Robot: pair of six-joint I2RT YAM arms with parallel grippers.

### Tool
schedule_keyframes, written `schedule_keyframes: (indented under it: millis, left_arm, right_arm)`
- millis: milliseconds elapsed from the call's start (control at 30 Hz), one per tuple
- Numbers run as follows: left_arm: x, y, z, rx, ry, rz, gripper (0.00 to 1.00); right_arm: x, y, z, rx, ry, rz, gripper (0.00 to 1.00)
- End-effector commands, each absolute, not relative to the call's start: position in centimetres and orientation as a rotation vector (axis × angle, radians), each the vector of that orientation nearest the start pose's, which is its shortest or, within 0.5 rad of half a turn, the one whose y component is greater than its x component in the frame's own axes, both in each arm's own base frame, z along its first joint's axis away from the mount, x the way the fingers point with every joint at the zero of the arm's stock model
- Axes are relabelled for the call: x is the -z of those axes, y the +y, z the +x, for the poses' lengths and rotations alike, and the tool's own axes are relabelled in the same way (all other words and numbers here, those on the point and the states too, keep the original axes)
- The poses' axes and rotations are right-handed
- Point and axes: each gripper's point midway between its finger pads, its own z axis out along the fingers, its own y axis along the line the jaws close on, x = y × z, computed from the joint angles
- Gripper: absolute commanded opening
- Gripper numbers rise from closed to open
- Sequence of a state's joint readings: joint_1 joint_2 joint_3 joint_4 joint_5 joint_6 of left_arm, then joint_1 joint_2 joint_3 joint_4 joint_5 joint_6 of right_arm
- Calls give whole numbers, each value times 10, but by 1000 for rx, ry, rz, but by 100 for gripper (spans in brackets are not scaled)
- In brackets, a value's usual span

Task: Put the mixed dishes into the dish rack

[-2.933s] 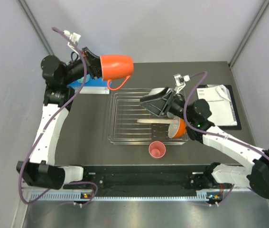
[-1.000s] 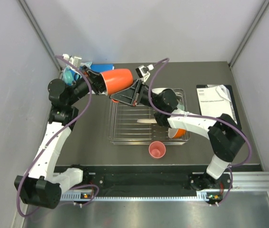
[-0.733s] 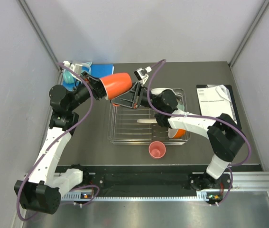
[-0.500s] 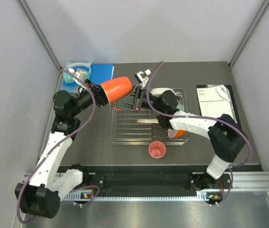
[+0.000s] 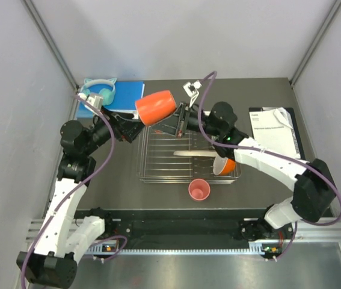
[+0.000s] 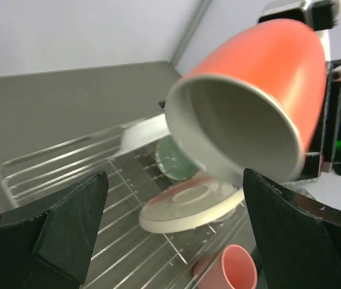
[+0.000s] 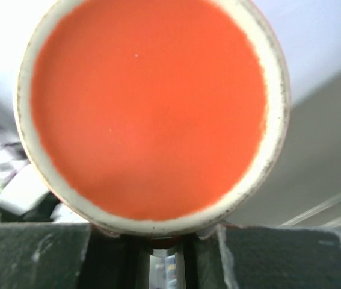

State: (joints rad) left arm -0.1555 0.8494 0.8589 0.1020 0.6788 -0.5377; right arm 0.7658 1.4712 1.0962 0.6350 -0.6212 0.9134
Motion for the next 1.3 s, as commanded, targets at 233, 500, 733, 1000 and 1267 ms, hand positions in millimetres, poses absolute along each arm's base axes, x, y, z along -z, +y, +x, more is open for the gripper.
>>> schedule_keyframes:
  millis: [233, 500, 733, 1000, 1267]
  left_arm:
    - [-383, -122, 260, 712, 1619, 225, 99]
    - [-348, -43, 328, 573, 1907, -128, 99]
    - [-293, 3, 345, 673, 2094, -289, 99]
    - [-277, 27, 343, 472, 2101, -281, 99]
    - [-279, 30, 348, 456, 2072, -264, 99]
  right_arm:
    - [-405, 340, 320, -856, 1617, -389, 0]
    - [-369, 354, 325, -593, 1761, -492, 0]
    - [-330, 399, 319, -502, 1832, -601, 0]
    - [-287, 416, 345, -357, 1918, -610, 0]
    - [-257, 415, 374, -190, 1959, -511, 0]
